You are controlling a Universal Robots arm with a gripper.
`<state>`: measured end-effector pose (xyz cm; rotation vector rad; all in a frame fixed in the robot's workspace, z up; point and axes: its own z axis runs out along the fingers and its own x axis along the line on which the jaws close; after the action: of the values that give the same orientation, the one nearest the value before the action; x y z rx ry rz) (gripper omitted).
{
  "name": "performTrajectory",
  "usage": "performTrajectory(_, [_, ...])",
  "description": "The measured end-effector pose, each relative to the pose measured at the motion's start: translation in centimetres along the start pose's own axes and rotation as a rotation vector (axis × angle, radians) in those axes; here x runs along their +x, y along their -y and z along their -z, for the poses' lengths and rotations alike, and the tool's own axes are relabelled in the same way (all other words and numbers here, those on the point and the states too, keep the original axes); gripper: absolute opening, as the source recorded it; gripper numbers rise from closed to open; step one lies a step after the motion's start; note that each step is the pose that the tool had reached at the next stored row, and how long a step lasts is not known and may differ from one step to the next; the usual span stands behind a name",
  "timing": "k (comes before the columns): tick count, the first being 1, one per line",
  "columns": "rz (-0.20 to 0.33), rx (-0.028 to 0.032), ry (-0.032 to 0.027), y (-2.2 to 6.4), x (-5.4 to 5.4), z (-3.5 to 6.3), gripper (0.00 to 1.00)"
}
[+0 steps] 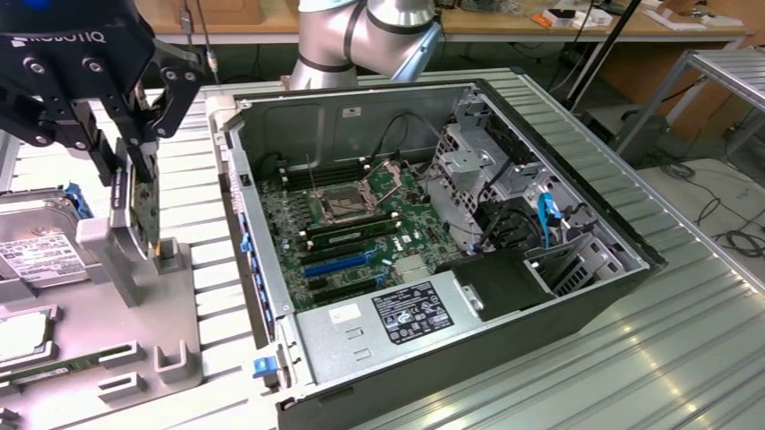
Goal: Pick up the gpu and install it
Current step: 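Pick up the gpu and move the gpu toward the slot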
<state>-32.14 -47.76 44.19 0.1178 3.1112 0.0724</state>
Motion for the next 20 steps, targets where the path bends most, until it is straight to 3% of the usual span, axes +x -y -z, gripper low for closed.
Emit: performTrajectory(20, [0.000,-0.0001,0.0001,-0.08,-1.1,-0.04,0.27])
